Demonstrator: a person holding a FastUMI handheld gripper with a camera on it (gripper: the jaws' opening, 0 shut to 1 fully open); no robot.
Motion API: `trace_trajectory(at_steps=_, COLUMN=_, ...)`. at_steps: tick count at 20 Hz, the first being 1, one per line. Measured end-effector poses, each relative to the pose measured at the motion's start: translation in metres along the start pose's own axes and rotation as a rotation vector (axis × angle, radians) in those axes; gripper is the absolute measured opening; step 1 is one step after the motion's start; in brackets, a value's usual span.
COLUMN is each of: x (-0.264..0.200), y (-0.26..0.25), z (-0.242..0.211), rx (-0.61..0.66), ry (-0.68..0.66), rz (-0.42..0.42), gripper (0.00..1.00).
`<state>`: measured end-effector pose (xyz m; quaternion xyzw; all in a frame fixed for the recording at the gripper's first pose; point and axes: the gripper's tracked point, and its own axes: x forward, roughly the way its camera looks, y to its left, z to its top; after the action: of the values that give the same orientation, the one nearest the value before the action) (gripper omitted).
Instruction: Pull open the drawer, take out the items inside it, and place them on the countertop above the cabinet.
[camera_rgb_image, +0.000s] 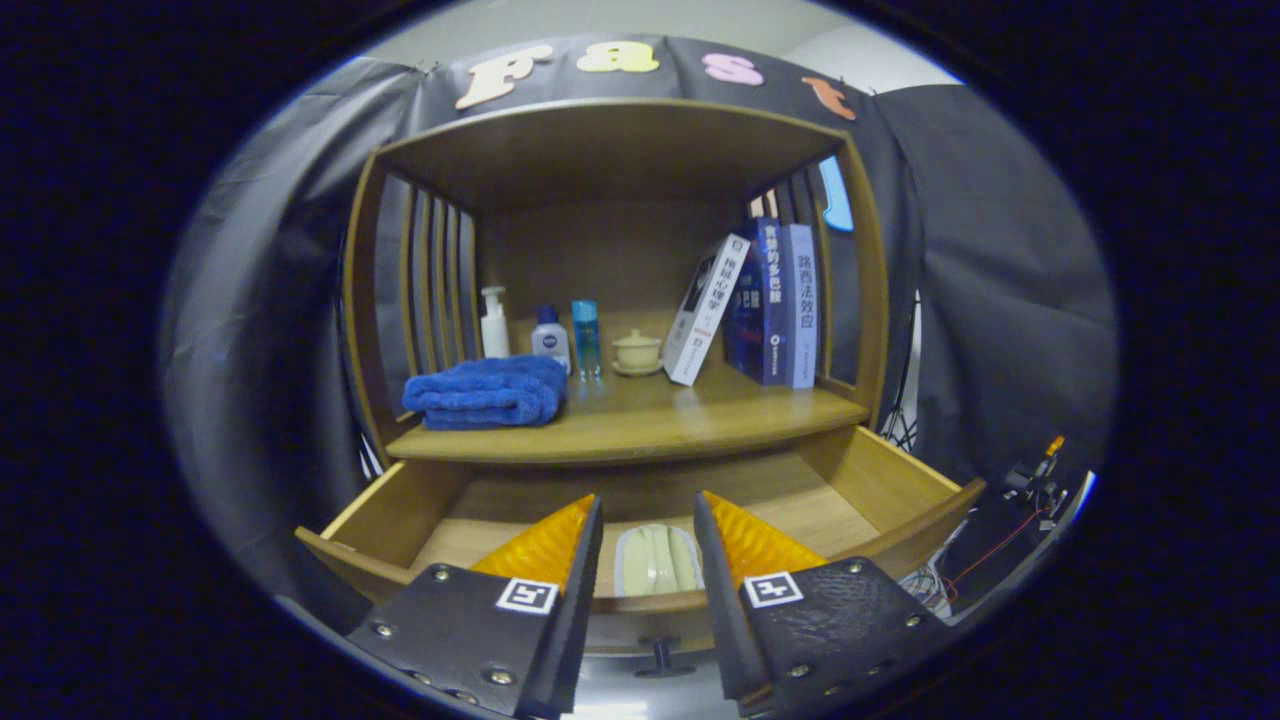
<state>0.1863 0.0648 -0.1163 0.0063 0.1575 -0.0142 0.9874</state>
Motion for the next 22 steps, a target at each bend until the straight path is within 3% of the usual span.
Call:
trace_trajectory(at_steps=3, x=0.032, y=0.008, z=-0.008, rx=0.025, ry=0.108, rz=0.034, gripper=0.53)
trace_trajectory(at_steps=8, x=0.071, y=0.002, z=-0.045, rx=0.052, ry=0.322, rz=0.011, gripper=0.54)
trace_trajectory(at_steps=16, x=0.081, y=-0.015, z=-0.093, rx=-0.04, ry=0.577, rz=-0.09, gripper=0.52)
trace_trajectory(at_steps=17, x=0.073, y=-0.011, z=-0.089, rx=-0.037, ry=0.591, rz=-0.065, gripper=0.52)
trace_trajectory(at_steps=19, x=0.083, y=-0.013, z=-0.096, rx=-0.019, ry=0.582, rz=-0.079, gripper=0.36)
trace_trajectory(at_steps=20, x=0.085, y=-0.012, z=-0.094, rx=-0.002, ry=0.566, rz=-0.071, gripper=0.36)
trace_trajectory(at_steps=22, x=0.086, y=-0.01, z=-0.092, rx=-0.006, ry=0.552, rz=-0.057, gripper=0.17)
